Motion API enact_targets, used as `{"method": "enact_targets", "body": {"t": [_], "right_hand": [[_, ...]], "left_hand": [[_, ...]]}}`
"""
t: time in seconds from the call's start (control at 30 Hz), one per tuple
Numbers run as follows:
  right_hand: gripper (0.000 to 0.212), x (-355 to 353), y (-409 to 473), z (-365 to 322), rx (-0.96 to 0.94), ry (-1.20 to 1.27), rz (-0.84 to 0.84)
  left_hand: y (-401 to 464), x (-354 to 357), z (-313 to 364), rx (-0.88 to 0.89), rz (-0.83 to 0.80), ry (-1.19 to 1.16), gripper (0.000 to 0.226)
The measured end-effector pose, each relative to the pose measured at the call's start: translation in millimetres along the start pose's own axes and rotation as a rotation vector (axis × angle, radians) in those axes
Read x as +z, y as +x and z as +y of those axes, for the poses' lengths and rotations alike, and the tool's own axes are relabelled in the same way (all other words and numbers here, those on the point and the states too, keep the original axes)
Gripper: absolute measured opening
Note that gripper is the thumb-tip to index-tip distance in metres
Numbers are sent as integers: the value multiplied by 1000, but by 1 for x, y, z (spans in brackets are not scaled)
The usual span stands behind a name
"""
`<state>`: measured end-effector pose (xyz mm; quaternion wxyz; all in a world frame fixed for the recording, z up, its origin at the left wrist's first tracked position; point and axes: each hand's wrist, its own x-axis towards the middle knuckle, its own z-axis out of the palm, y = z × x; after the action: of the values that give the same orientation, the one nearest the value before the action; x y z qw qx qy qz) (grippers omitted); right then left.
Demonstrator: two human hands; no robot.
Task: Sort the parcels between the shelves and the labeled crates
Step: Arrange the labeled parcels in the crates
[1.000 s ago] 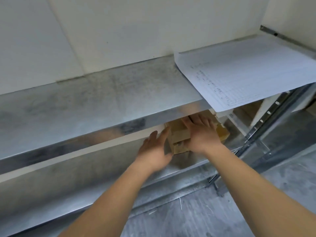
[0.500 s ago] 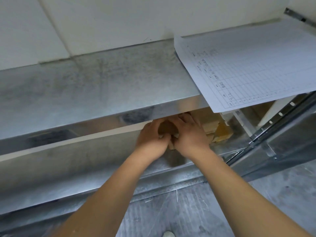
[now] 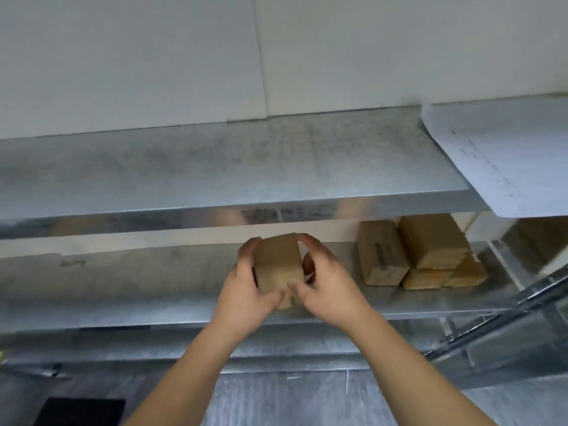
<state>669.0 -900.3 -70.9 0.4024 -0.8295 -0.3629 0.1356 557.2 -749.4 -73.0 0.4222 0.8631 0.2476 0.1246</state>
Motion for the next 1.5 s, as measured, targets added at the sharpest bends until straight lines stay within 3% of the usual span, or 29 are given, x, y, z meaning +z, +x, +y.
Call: {"method": "enact_targets", "body": {"t": [0.1,0.17,0.37,0.7,0.83,0.9,0.93,1.03,1.13,1.27,1.4,1.5], "right_hand": [[116,29,-1,-27,28,63,-138],[121,55,-1,-46,-21,69,-211],[82,142,-16,-119,-220,66,-320],[41,287,-93,-265,-443,159,-514],[27,338,-133,-328,-492,236,-558],[18,360,-155,-358,-505,289,-596],[31,369,-166,-370,-501,330,-639],[92,393,-197,-400,-480,404,-811],[112,415,-223,-425,-540,385,-904],[107,440,-251,-457,-628,374,-999],[76,470,-269,-482,-710,337,-1012],[69,494,-283,-502,-776,366,-1025]], "left_hand": [[-28,-30,-25,-50,32,-23,121],[-47,-54,-47,-81,60,9,124],[-129,-130,-105,-157,199,67,88],[-305,-266,-172,-289,419,144,21],[-382,-310,-184,-349,558,214,24],[-420,-327,-192,-418,635,173,14],[-439,-335,-195,-455,671,121,21],[-490,-355,-202,-499,747,33,70],[-533,-368,-206,-538,794,74,92],[-577,-379,-212,-564,856,124,89],[-607,-385,-226,-585,939,163,72],[-627,-393,-236,-625,997,185,60]]}}
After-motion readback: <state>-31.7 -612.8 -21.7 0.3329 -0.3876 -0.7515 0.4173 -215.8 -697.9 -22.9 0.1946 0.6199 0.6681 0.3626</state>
